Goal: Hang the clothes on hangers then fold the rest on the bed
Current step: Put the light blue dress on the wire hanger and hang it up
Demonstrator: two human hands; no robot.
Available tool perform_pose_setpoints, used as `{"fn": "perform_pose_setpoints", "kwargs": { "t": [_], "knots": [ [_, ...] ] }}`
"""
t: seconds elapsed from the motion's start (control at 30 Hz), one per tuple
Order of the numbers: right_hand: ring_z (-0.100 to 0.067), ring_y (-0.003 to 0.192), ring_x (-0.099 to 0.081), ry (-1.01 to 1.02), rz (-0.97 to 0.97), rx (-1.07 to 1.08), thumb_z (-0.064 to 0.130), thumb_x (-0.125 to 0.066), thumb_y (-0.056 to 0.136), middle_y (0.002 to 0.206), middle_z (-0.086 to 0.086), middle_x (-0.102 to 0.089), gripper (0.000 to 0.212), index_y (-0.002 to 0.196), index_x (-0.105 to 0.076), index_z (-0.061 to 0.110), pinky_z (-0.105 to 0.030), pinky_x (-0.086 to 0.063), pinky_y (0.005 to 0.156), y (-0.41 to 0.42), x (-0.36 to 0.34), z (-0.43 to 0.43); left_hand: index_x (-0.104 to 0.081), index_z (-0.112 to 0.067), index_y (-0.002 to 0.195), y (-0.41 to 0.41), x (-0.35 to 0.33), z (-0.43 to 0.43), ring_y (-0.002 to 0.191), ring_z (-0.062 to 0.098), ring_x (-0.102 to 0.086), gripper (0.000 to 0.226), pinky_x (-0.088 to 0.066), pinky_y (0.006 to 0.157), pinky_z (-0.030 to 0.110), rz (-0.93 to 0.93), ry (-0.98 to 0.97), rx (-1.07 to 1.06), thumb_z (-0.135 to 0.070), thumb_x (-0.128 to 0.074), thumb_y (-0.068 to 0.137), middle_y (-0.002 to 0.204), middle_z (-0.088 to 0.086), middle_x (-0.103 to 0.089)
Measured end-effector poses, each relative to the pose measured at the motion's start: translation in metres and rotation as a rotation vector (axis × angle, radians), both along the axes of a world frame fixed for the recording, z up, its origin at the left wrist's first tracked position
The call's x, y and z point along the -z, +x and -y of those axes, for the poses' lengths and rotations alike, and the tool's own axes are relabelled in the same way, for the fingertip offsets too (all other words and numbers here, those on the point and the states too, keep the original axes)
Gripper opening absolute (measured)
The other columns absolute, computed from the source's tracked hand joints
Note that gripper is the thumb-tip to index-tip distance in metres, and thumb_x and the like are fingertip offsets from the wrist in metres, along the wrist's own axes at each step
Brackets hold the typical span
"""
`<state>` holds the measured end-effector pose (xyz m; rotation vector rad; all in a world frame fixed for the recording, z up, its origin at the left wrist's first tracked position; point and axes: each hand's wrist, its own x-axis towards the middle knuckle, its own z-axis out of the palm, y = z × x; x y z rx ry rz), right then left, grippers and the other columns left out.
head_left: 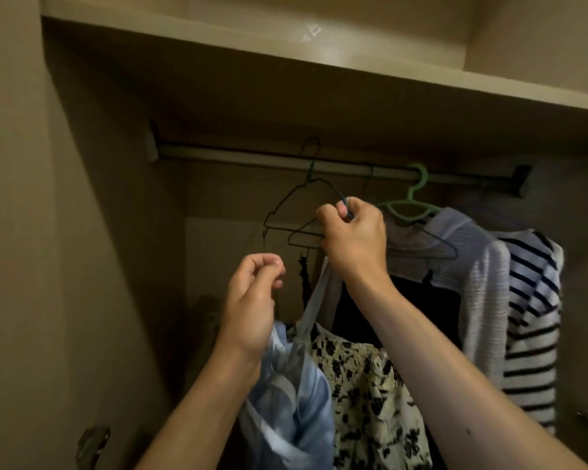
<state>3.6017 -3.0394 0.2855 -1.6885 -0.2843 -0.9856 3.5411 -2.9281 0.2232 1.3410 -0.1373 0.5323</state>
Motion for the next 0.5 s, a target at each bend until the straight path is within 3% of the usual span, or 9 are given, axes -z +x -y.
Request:
{"fn": "perform_pose_setpoints", "kwargs": {
  "t": [0.13,0.27,0.5],
  "knots": [
    [-0.018,0.058,-0.048,-0.047,-0.016,0.008,0.027,-0.061,0.087,0.06,0.007,-0.046,0.032,0.064,-0.039,0.022,-0.04,-0.045,0.061,0.039,-0.019,-0.013,-0.064,-0.02,0.101,0.024,0.003,-0.01,0.098,0.014,-0.058,0.015,-0.043,0.08,0.03,0.0,0.031,-0.054,-0.022,-0.049,0.101,0.104,0.001,-0.064],
    [-0.016,0.068,-0.057,-0.125,-0.106,-0.012,0.035,-0.062,0.093,0.073,0.003,-0.059,0.024,0.076,-0.054,0.021,-0.031,-0.044,0.063,0.068,-0.021,-0.024,-0.063,-0.019,0.099,0.041,0.014,-0.017,0.092,0.013,-0.057,0.014,-0.045,0.067,0.018,-0.042,0.031,-0.086,-0.018,-0.049,0.102,0.099,0.002,-0.063],
    [-0.029,0.09,-0.067,-0.286,-0.215,-0.062,0.047,-0.063,0.089,0.094,-0.006,-0.07,0.03,0.095,-0.064,0.018,-0.042,-0.056,0.08,0.089,0.012,-0.03,-0.064,-0.022,0.098,0.064,0.026,-0.017,0.095,0.013,-0.058,0.014,-0.042,0.073,0.025,-0.07,0.042,-0.14,-0.021,-0.05,0.101,0.101,0.0,-0.064]
  ]
}}
